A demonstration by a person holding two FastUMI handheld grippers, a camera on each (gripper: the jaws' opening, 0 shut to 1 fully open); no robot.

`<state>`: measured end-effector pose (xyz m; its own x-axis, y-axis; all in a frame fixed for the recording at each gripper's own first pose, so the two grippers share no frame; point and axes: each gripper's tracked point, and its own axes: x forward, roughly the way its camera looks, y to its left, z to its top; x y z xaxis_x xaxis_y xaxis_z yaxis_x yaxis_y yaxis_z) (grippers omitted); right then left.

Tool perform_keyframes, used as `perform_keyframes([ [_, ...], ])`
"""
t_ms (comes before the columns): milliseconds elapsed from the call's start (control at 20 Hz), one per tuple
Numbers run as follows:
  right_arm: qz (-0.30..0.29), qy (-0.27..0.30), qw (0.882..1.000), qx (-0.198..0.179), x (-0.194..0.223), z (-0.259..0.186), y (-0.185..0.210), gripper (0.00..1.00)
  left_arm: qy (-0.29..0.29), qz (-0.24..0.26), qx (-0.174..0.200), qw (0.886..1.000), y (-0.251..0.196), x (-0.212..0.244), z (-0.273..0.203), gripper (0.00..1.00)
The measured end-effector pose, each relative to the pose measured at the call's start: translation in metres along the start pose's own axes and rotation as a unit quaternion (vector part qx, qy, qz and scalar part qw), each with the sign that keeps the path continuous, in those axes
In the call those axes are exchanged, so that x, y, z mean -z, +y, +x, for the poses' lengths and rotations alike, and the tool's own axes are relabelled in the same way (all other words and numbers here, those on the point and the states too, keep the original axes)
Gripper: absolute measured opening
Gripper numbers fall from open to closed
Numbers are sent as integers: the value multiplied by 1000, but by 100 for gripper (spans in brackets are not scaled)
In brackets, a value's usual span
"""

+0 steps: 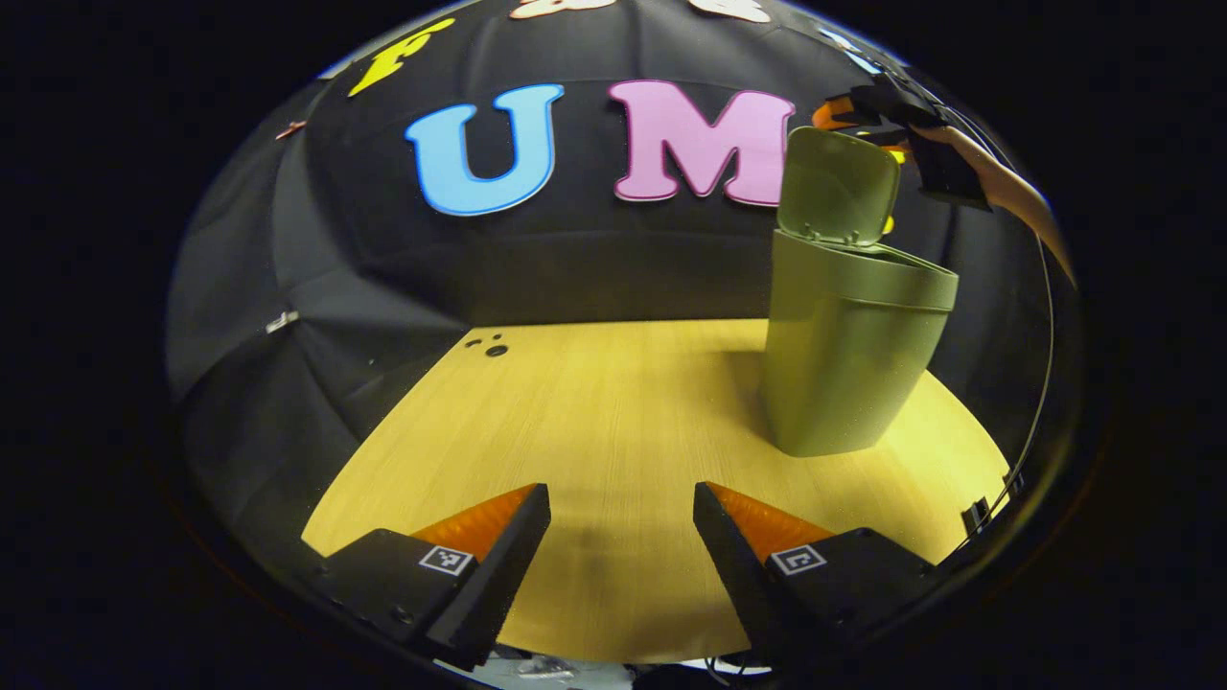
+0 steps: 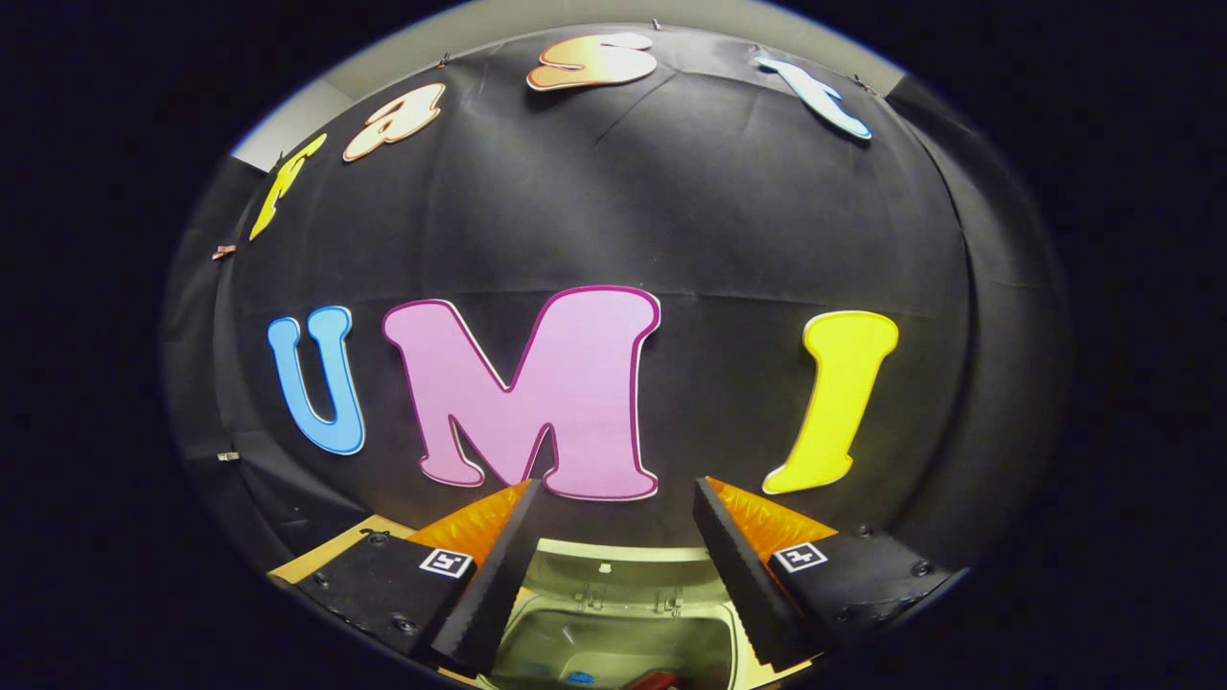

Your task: Press the lid of the desktop garbage bin to open it, pick up the crumpled paper on the desktop and throw it into the bin, then pick up the pop can on the desktop and drop it into the bin, and finally close the garbage bin lid.

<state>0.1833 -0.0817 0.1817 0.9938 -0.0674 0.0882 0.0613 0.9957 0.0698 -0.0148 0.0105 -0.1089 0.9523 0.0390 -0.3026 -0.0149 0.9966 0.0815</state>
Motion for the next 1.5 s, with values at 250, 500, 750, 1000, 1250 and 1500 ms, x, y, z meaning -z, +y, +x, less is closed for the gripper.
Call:
perform_keyframes([
  [250, 1, 45, 998, 42, 37, -40, 1, 98, -16, 39, 74, 996, 1, -11, 7, 97],
  [500, 2, 79, 994, 73, 81, -66, 2, 98, -36, 63, 95, 993, 27, -11, 6, 97],
  [750, -8, 100, 991, 87, 111, -81, 6, 98, -26, 44, 104, 993, 41, 10, 4, 97],
  [1000, -2, 140, 986, 92, 152, -88, 5, 97, -19, 10, 116, 993, 45, 18, -2, 97],
  [1250, 18, 148, 984, 93, 167, -88, 5, 98, -24, 3, 108, 994, 59, 17, 0, 98],
  [1500, 15, 161, 984, 70, 168, -91, 8, 98, -21, -5, 95, 995, 72, 20, 4, 98],
])
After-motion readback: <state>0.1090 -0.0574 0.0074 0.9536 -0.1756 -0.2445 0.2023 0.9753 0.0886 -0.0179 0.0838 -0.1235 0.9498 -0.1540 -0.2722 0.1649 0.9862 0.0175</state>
